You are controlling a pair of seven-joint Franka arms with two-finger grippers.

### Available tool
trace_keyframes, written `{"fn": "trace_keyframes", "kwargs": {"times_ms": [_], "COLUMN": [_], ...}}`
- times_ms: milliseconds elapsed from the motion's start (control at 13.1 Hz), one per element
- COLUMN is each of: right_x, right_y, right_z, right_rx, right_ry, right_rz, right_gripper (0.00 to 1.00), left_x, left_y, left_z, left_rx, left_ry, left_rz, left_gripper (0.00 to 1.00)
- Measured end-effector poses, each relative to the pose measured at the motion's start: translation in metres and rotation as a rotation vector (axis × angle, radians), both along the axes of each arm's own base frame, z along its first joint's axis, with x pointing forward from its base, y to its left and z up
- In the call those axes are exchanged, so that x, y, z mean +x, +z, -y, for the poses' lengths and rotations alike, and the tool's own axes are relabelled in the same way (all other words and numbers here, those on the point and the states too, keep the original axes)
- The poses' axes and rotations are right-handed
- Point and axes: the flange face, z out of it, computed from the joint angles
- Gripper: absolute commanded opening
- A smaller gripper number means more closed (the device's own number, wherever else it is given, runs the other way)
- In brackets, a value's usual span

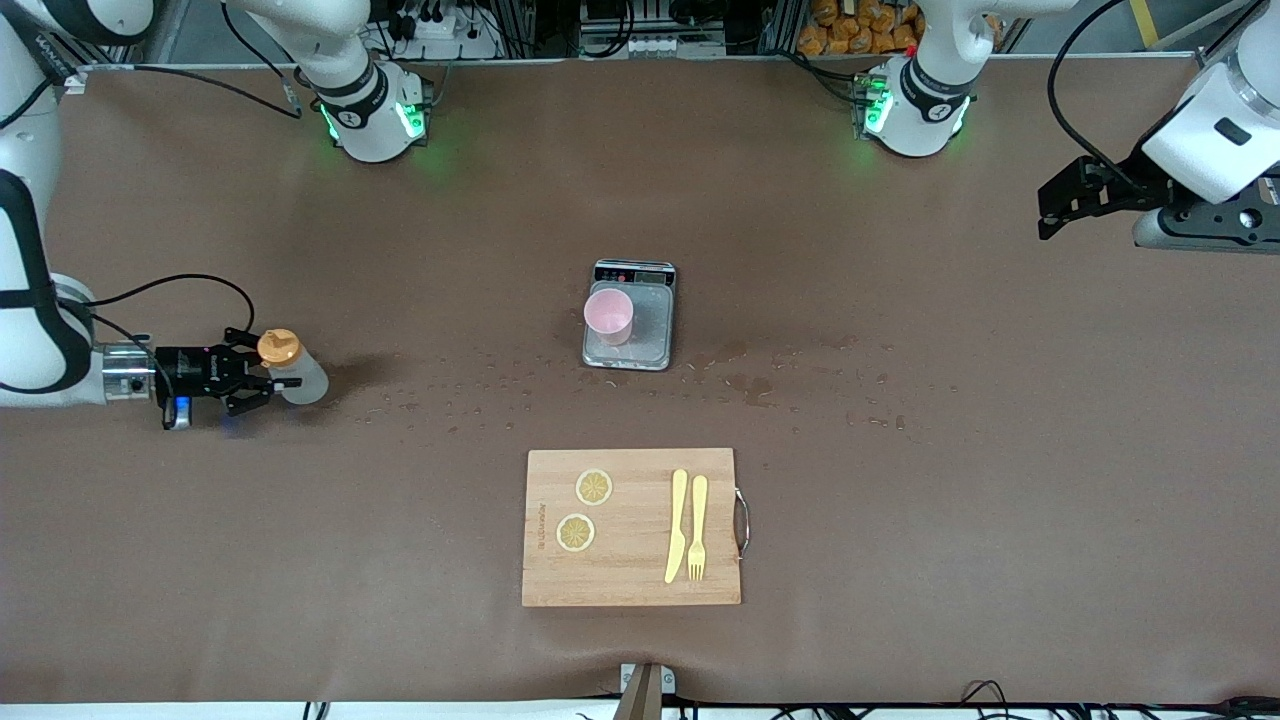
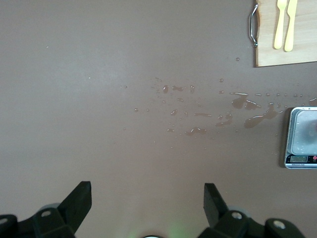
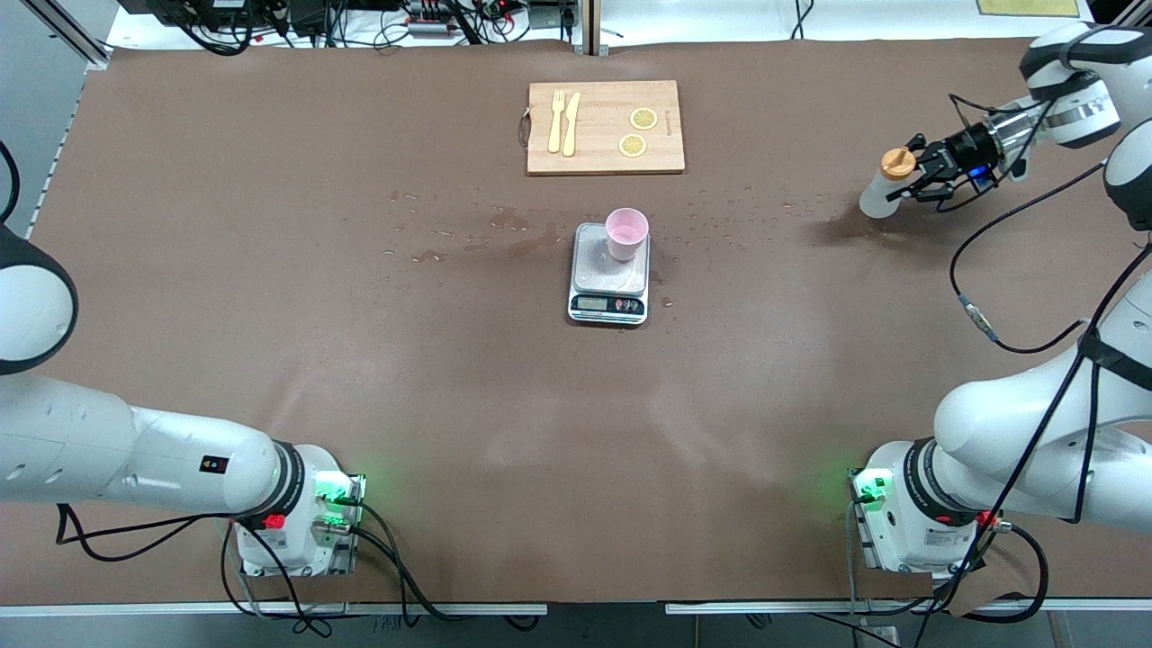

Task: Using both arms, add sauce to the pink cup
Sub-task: 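Lower the bottle onto the table and open the right gripper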

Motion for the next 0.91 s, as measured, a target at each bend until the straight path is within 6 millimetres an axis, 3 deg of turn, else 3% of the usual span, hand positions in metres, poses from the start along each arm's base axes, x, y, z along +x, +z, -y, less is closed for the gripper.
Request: {"fn": "trace_keyframes", "kwargs": {"times_ms": [229,457,533,610,686,914], "right_x": [-0.013,-0.025,-0.027,-0.029,-0.028,-0.020], "right_y": [-0.016,-0.048,-0.055,-0.059,-0.060,-0.052], "right_z": [0.023,0.027,0.026,0.025,0.025,0.028], "right_rx": [0.069,0.120,0.129,0.139,0.139,0.117], "right_ry": [-0.036,-0.042,-0.039,-0.039,-0.044,-0.081], "right_rz": [0.018,0.013,0.012,0.008,0.000,-0.052], "right_gripper": [0.00,0.01,0.31,0.72,1.00,1.00], "left_x": [0.000,0.000,0.000,0.000,0.000,0.000], "left_y": [0.000,0.000,0.000,0.000,0.000,-0.001], "left_z": [0.000,0.000,0.000,0.000,0.000,0.000], "left_rx": [0.000,0.000,0.000,0.000,0.000,0.000], "left_ry": [0.000,0.000,0.000,0.000,0.000,0.000], "left_rz": [0.000,0.000,0.000,-0.001,-0.001,-0.001], "left_gripper": [1.00,1.00,1.00,1.00,1.00,1.00]}}
